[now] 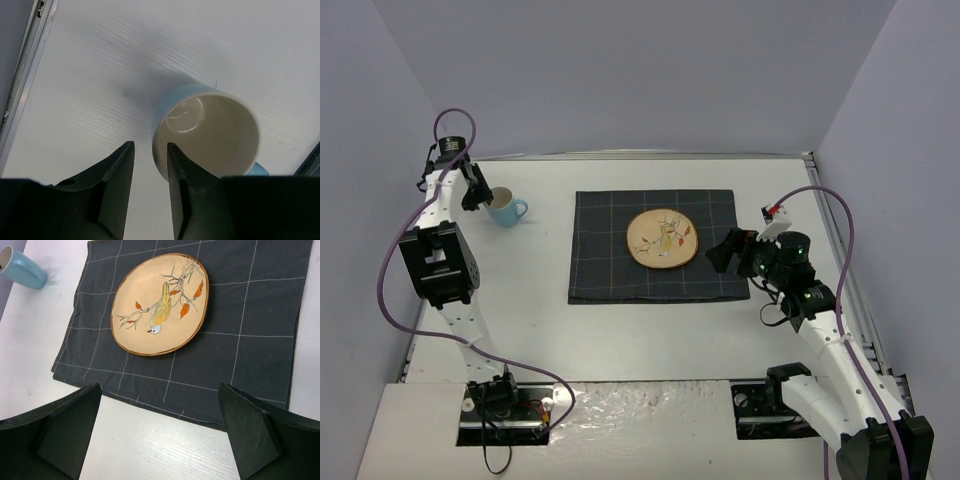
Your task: Set the dinner table for one person
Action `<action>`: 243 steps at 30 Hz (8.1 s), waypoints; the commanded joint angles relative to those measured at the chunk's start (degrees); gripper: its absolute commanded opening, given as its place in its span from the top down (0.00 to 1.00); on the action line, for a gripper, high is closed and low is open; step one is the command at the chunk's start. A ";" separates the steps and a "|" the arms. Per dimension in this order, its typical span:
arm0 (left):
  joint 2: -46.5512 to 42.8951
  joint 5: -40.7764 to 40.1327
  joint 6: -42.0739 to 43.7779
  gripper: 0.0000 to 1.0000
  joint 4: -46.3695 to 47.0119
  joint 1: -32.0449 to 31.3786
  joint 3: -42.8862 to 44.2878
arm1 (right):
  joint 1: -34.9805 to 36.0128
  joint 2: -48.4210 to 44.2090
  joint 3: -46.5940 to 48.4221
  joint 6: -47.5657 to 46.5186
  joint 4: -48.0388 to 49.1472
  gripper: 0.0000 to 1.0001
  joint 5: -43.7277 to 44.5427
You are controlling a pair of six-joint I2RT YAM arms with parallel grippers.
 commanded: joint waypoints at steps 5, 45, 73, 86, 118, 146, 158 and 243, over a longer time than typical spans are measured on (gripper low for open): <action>0.66 0.99 1.14 0.76 1.03 0.51 3.75 | -0.09 1.68 2.16 -0.17 4.50 0.00 -1.24; -18.33 -2.86 1.61 1.00 -11.64 -34.28 3.24 | 35.04 30.96 25.25 -27.65 23.71 0.16 16.24; -21.62 -4.26 -1.36 1.00 -9.69 -37.81 2.08 | 36.38 43.80 32.65 -26.28 25.83 0.50 14.98; -22.40 -3.23 -1.71 1.00 -8.87 -38.31 0.09 | 36.41 44.21 31.75 -26.25 28.26 0.66 16.11; -49.50 -0.29 -2.12 0.03 13.02 -26.75 -32.24 | 17.13 29.67 15.85 -32.35 37.12 1.00 10.15; -49.51 -4.79 3.68 0.03 13.49 -25.89 -42.01 | -11.84 48.87 29.20 -34.60 40.58 1.00 -9.27; -48.25 -5.31 3.54 0.03 13.41 -25.48 -42.01 | -12.11 54.46 30.80 -34.66 43.39 1.00 -10.69; -50.40 -1.86 3.00 0.03 7.78 -27.59 -39.02 | -25.50 37.71 5.89 -2.07 0.96 0.31 13.65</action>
